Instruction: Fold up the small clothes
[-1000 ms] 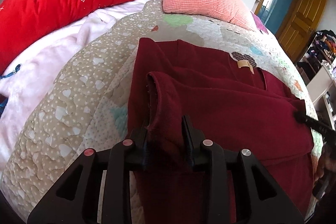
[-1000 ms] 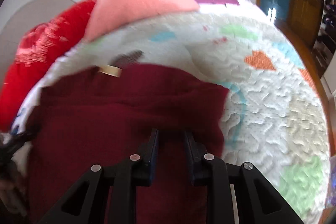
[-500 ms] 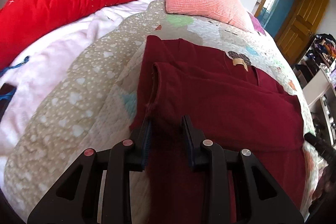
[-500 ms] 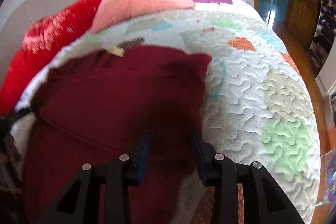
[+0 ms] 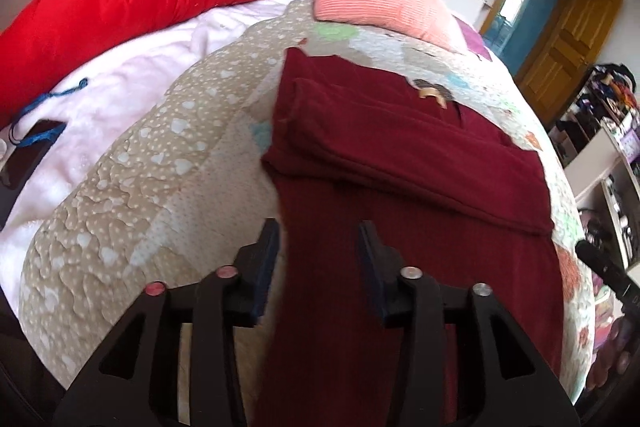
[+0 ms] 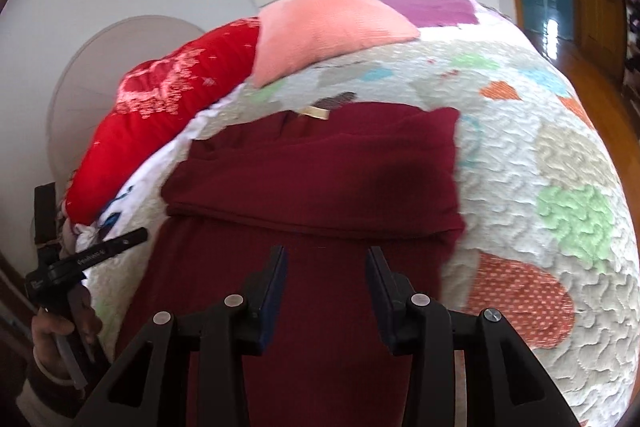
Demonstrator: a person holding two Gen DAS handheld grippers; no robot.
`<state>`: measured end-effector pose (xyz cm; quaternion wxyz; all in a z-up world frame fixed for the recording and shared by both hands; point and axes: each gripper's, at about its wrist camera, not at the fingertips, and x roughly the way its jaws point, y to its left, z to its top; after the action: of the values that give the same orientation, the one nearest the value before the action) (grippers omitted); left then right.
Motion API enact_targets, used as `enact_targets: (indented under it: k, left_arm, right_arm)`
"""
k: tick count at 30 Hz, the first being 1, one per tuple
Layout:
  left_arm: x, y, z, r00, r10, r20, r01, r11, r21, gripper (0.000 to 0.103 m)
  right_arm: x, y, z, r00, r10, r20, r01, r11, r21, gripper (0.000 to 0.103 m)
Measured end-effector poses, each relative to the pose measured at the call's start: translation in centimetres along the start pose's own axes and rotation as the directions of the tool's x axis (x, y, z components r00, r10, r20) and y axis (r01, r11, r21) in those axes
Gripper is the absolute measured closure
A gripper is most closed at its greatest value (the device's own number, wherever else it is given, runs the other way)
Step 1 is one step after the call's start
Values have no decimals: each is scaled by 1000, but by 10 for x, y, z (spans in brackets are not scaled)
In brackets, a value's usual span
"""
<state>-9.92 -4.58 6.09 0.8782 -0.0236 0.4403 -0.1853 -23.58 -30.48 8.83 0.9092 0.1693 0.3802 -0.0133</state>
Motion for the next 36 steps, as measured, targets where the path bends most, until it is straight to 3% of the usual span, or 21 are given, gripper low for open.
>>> enact_targets:
  k: [3,12,25,30,36]
  left_arm:
    - [-14,-12,-8,999,15,44,-16,1000,25,49]
    - [-31,-27,-20,997,25,68,-31,997,76,49]
    - [-41,-27,-41,998,36,53,-41,995,91,49]
    - [-43,-12,-60,999,41,12,-42,995,86,49]
    - [-34,3,-81,998,50,-50,-47,997,59,49]
  right_arm:
    - [-5,13,-2,999,34,25,-34,999,-21,60]
    - [-19,36,-19,997,78,22,-76,995,-56,57]
    - [-33,33,-41,999,44,-3,-44,998,-49,56]
    - [-40,16,-60,999,-23,-28,22,999,-43,52]
    - [-35,-30,-90,993,-48,-107,57,995,83,49]
